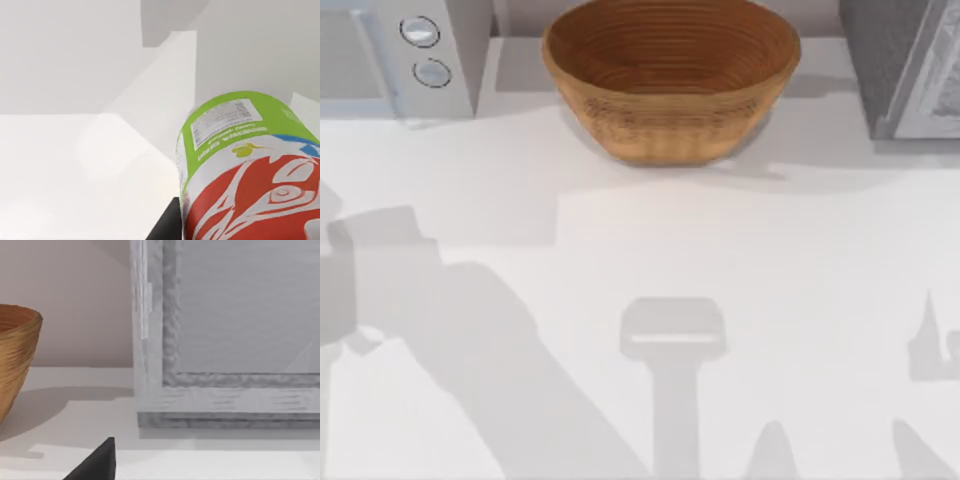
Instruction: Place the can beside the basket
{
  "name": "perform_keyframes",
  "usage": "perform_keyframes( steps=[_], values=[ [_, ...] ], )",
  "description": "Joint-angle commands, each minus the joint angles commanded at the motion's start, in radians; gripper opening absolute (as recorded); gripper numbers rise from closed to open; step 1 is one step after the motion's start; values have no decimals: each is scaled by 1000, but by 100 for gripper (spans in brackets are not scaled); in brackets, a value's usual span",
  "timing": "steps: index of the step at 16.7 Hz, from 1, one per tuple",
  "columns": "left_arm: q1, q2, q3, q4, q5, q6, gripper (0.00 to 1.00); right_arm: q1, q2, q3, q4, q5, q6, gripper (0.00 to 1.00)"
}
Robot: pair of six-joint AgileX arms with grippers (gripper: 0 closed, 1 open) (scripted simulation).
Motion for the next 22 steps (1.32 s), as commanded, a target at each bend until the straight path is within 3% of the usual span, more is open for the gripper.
perform_keyframes(
  steps=[3, 7, 16, 22],
  values=[
    [-76, 18, 24, -40, -3, -91, 0, 0, 0, 0, 0, 0, 0, 100],
    [-261, 69, 100, -128, -7, -329, 0, 0, 0, 0, 0, 0, 0, 100],
    [-782, 283, 399, -356, 18, -1111, 0, 0, 0, 0, 0, 0, 0, 100],
    [-1025, 413, 663, -421, 27, -1618, 0, 0, 0, 0, 0, 0, 0, 100]
  ],
)
